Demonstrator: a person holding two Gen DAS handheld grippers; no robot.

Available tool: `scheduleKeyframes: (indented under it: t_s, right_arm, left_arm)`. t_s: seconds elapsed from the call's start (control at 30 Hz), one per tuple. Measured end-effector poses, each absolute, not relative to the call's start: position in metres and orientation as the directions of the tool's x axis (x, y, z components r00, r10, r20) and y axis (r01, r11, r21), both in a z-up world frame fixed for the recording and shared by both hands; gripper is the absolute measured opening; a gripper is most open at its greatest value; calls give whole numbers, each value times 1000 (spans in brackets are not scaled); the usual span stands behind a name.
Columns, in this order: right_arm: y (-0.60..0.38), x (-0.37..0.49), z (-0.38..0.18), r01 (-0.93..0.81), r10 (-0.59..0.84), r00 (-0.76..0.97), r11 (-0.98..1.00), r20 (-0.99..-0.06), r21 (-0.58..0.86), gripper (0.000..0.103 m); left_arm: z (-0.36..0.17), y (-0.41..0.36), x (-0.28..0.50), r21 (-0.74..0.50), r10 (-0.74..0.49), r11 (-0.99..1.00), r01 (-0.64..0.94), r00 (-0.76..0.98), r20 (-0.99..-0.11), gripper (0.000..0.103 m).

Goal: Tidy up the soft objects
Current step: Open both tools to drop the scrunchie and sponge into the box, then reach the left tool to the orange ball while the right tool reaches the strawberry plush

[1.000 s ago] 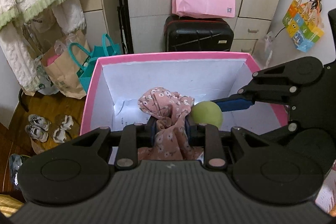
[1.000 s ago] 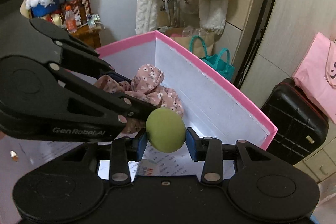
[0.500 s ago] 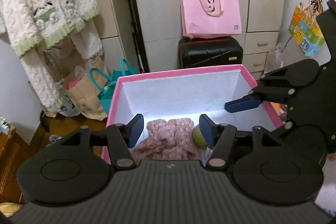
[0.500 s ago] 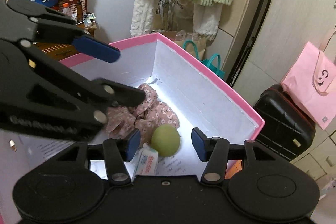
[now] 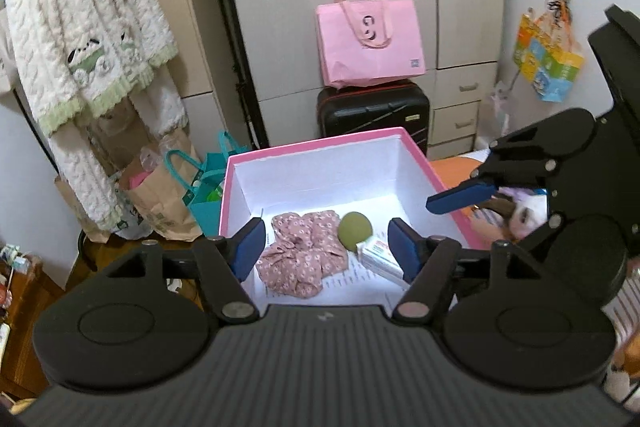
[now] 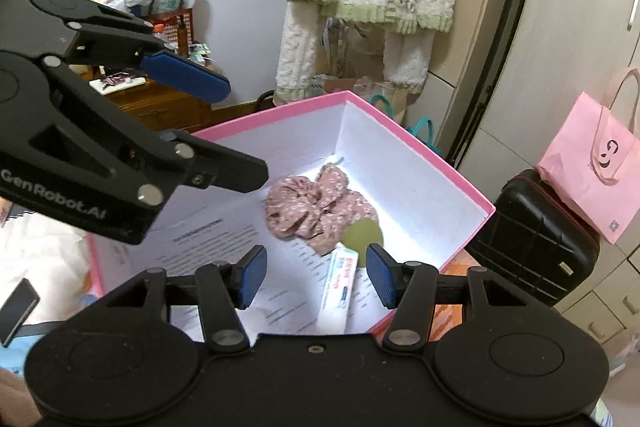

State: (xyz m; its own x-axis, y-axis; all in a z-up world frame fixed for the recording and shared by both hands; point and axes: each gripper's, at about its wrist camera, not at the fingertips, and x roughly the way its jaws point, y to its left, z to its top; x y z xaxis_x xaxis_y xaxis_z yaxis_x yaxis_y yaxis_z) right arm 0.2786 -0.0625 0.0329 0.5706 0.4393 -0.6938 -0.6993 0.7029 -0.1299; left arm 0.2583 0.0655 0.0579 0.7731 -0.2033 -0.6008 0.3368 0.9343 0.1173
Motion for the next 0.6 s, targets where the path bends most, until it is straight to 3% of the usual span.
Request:
scheduleKeyframes:
  t_s: [0.23,0.33,0.47,0.6]
  right_arm:
    - [-77,251,50,-710,471,568,696,-675,-111,60]
    - [-94,239,61,-722,520,537,690,-665,-43,60]
    - [-130,218,73,-707,548,539,707,-639,10,60]
    - [-171,197,77,-688,560,542,724,-627,53,60]
  left_arm:
    - [68,70,227,75,-265,915,397,729,-631,69]
    - [75,69,212,68,-285,904,422,714,-640,69]
    - [86,69,194,-40,-384,875,483,640,-665,69]
    - [95,55,167,-39,-405,862,506,639,-654,69]
